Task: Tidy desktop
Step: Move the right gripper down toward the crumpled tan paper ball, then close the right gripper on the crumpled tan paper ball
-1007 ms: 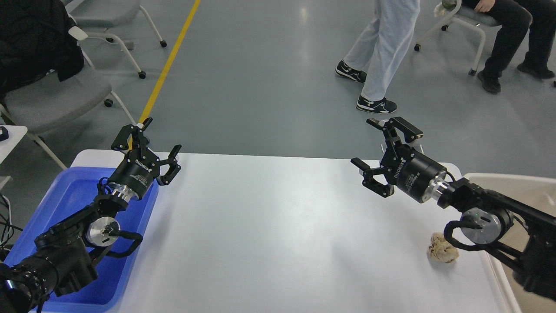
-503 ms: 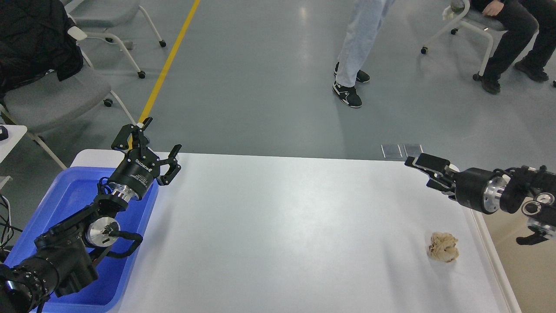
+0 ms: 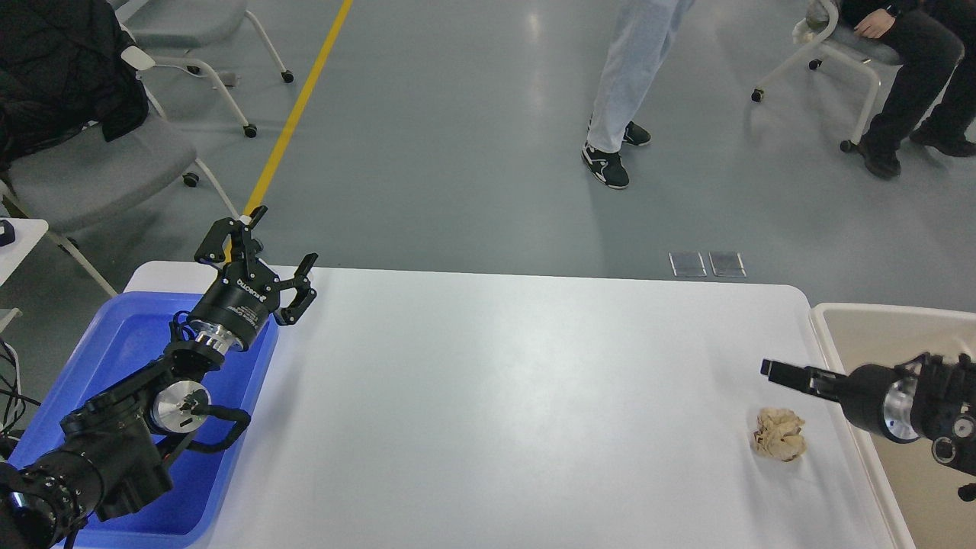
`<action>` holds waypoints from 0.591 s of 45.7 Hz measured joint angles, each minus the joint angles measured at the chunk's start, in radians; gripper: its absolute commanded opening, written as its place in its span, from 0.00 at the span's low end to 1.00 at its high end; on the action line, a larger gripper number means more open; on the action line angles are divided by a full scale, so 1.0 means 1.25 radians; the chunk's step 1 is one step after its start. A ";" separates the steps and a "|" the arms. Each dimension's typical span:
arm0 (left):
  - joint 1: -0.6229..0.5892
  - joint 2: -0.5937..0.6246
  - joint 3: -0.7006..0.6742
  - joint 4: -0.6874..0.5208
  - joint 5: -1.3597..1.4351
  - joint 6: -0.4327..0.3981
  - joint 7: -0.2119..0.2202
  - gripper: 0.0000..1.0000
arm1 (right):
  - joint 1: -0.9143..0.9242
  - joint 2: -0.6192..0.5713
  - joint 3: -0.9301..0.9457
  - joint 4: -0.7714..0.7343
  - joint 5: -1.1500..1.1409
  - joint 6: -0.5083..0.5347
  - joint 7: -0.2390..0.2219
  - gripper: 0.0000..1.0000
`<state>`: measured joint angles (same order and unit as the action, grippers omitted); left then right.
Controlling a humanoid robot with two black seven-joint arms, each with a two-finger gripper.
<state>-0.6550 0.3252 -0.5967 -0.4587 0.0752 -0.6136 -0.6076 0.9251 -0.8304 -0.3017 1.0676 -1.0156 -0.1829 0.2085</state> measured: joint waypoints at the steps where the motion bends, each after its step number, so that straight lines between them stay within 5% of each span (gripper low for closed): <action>1: 0.000 0.000 0.000 0.000 0.000 0.000 0.000 1.00 | -0.002 0.004 -0.007 -0.005 -0.003 -0.007 0.000 1.00; 27: 0.000 0.000 0.000 0.000 0.000 0.000 0.000 1.00 | -0.061 0.119 -0.128 -0.155 -0.041 -0.146 0.013 1.00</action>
<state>-0.6550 0.3252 -0.5967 -0.4587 0.0752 -0.6136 -0.6074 0.8490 -0.6816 -0.4618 0.8743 -1.0673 -0.3652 0.2242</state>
